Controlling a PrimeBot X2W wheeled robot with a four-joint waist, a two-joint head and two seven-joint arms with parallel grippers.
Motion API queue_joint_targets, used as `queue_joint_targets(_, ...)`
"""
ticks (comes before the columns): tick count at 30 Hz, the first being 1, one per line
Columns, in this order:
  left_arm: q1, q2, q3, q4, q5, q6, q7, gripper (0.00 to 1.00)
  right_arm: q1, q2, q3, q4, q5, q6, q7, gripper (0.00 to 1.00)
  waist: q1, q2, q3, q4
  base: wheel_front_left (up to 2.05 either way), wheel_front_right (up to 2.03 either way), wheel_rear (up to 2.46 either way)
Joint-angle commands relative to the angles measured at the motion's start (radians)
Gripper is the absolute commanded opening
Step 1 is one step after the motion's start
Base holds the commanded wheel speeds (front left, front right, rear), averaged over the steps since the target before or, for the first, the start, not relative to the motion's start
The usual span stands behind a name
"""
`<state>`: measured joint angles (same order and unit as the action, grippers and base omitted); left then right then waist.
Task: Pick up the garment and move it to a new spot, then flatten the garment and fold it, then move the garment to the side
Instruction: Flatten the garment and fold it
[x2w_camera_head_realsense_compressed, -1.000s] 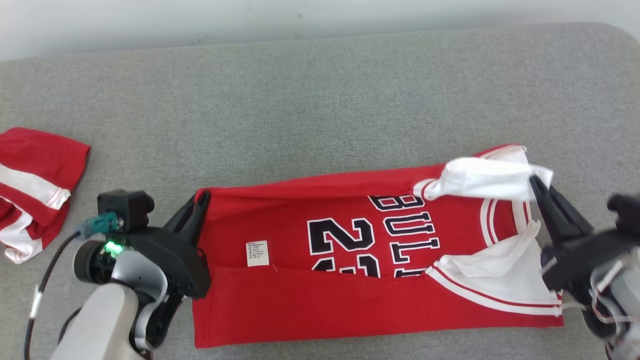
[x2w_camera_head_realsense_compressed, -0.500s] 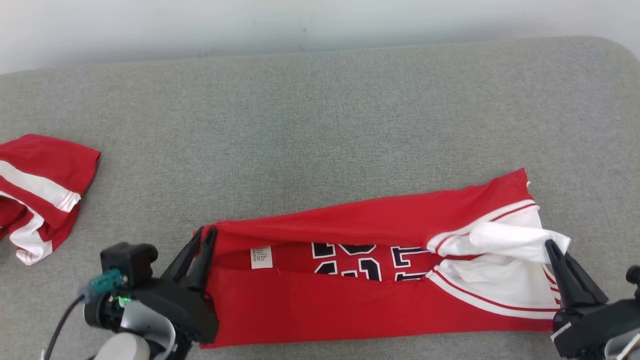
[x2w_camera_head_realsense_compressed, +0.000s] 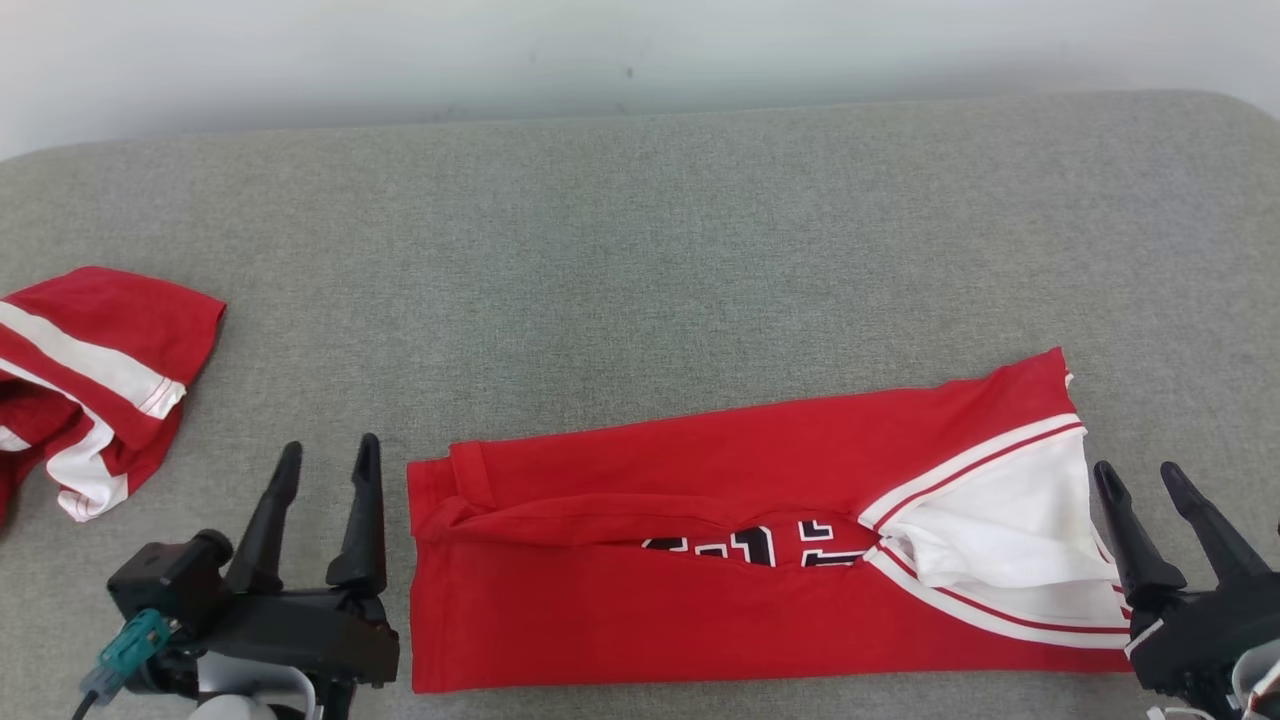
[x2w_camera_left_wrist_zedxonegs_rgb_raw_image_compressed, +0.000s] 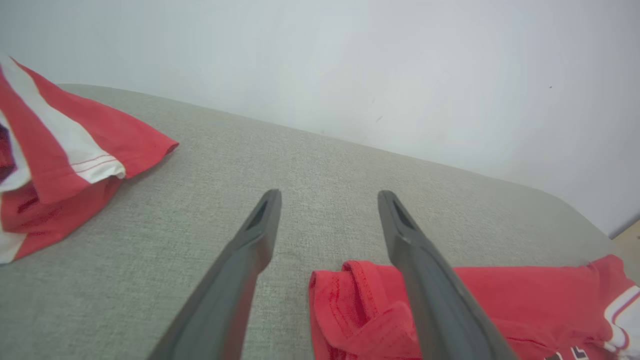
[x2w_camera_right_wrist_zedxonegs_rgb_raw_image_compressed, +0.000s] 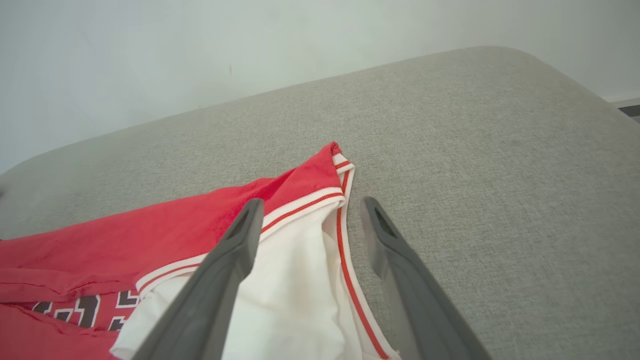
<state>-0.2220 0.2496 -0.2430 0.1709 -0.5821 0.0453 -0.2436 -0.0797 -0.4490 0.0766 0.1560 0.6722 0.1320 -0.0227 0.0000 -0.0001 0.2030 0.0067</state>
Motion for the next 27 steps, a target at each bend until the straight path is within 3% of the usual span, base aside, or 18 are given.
queue_joint_targets(1, 0.011, -0.008, 0.015, 0.000, 0.019, 0.007, -0.012, 1.00, -0.016, 0.004, -0.006, 0.015, -0.013, -0.003, 0.013, 1.00, 0.0000, 0.0001, 0.000, 0.003, 0.00, 0.00, 0.00)
queue_joint_targets(7, 0.041, -0.065, 0.125, -0.044, 0.113, 0.007, -0.022, 1.00, -0.072, 0.026, -0.005, 0.106, -0.044, -0.003, 0.078, 1.00, 0.0000, 0.0001, 0.001, 0.019, 0.00, 0.00, 0.00)
queue_joint_targets(17, 0.113, -0.174, 0.252, -0.079, 0.292, -0.053, -0.021, 1.00, -0.190, 0.006, 0.086, 0.330, -0.057, -0.003, 0.140, 1.00, 0.0000, 0.0001, 0.014, 0.056, 0.00, 0.00, 0.00)
queue_joint_targets(26, 0.127, -0.196, 0.298, -0.063, 0.322, -0.083, -0.021, 1.00, -0.222, -0.017, 0.166, 0.458, -0.036, -0.003, 0.210, 1.00, 0.0000, 0.0001, 0.009, 0.067, 0.00, 0.00, 0.00)
queue_joint_targets(27, 0.129, -0.197, 0.301, -0.061, 0.324, -0.086, -0.021, 1.00, -0.221, -0.017, 0.183, 0.470, -0.028, -0.003, 0.229, 0.50, 0.0000, 0.0001, 0.006, 0.066, 0.00, 0.00, 0.00)
